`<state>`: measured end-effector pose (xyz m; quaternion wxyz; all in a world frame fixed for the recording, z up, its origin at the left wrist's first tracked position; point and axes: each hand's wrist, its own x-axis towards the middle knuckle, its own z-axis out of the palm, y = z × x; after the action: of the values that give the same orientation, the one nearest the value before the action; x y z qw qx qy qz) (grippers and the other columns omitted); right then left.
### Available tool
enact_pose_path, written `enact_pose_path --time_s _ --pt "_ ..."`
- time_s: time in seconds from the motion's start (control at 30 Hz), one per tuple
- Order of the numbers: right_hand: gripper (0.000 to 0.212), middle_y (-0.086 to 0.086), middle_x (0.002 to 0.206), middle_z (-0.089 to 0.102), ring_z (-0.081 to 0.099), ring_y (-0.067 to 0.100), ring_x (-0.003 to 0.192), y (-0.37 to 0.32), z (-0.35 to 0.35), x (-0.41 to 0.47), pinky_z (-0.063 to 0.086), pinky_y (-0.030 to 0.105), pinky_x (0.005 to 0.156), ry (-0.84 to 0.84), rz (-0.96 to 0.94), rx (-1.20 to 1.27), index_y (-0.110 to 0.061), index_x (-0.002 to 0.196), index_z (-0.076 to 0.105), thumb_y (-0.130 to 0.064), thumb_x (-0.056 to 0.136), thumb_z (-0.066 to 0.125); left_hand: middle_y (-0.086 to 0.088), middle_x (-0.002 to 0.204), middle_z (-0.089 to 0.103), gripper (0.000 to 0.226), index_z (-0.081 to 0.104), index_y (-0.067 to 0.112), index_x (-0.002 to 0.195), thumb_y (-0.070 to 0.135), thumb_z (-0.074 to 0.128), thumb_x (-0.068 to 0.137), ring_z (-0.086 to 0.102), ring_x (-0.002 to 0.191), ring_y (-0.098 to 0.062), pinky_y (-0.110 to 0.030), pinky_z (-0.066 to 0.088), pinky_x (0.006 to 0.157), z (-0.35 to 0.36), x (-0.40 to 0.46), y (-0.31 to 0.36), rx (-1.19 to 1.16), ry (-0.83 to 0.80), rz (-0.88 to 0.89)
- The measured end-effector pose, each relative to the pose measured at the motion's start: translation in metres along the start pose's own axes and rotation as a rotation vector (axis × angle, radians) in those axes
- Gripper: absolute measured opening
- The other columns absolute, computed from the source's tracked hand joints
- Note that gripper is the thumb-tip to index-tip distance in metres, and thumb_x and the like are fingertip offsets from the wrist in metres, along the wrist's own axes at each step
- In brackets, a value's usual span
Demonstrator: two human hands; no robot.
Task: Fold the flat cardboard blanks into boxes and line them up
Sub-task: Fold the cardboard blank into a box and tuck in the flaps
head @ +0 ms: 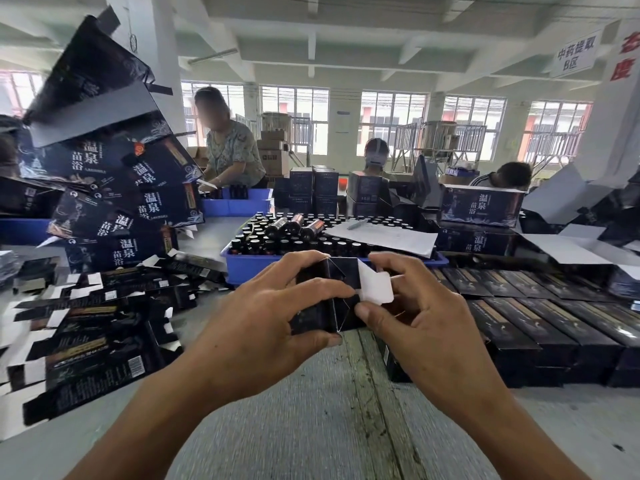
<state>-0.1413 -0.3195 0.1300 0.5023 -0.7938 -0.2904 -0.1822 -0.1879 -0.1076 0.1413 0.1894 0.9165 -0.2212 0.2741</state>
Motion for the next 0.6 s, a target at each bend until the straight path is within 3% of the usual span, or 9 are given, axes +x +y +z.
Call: enact_pose_path --time_s 0.07,0.17,0.27,0.37,0.47,0.6 --pt "0.051 -0.016 0.108 0.072 0.067 -0.003 0.091 -0.0001 0.0006 0.0009 0.054 0.025 0.078 0.018 0.021 0.025 -0.058 0.12 0.045 -0.037 0.085 0.075 0.029 0.151 0.025 0.058 0.044 0.06 0.131 0.073 0.047 0.074 0.044 0.133 -0.006 -0.039 0.054 0.099 -0.0005 0.0002 0.0009 -0.008 0.005 -0.001" --pt "0.04 -0.019 0.103 0.072 0.068 0.0 0.086 0.0002 -0.0008 0.0004 0.052 0.023 0.07 -0.015 -0.01 0.06 -0.054 0.113 0.051 -0.036 0.086 0.074 0.029 0.15 0.027 0.059 0.045 0.059 0.131 0.072 0.047 0.074 0.045 0.133 -0.005 -0.039 0.054 0.099 -0.0019 0.0 0.0015 -0.016 0.015 -0.002" --pt "0.044 -0.022 0.107 0.069 0.069 0.003 0.093 -0.0007 -0.0029 -0.0013 0.058 0.026 0.075 -0.085 -0.047 0.048 -0.055 0.124 0.056 -0.033 0.089 0.071 0.032 0.148 0.025 0.061 0.041 0.059 0.133 0.073 0.047 0.073 0.044 0.13 -0.002 -0.037 0.053 0.099 -0.0025 0.0 0.0028 -0.001 0.027 -0.015" --pt "0.047 -0.025 0.11 0.068 0.066 0.003 0.095 -0.0017 -0.0037 -0.0005 0.057 0.021 0.075 -0.112 -0.077 0.086 -0.055 0.128 0.057 -0.022 0.096 0.064 0.041 0.141 0.023 0.067 0.034 0.06 0.135 0.073 0.052 0.071 0.043 0.123 0.003 -0.035 0.052 0.099 -0.0035 -0.0003 0.0049 -0.001 0.035 -0.037" --pt "0.03 -0.023 0.104 0.069 0.066 0.006 0.088 -0.0032 -0.0033 0.0008 0.056 0.019 0.075 -0.072 -0.068 0.154 -0.053 0.122 0.063 -0.037 0.097 0.058 0.042 0.141 0.027 0.074 0.027 0.06 0.138 0.06 0.068 0.076 0.044 0.123 0.004 -0.034 0.051 0.1 -0.0016 -0.0003 0.0073 -0.033 0.043 -0.037" --pt "0.028 -0.027 0.102 0.066 0.068 0.003 0.083 -0.0013 -0.0009 0.0028 0.055 0.015 0.066 -0.036 0.024 0.14 -0.057 0.113 0.059 -0.048 0.088 0.066 0.059 0.13 0.017 0.092 0.01 0.069 0.141 0.058 0.075 0.076 0.037 0.107 0.019 -0.013 0.034 0.092 0.0046 -0.0018 0.0094 -0.032 0.023 -0.045"
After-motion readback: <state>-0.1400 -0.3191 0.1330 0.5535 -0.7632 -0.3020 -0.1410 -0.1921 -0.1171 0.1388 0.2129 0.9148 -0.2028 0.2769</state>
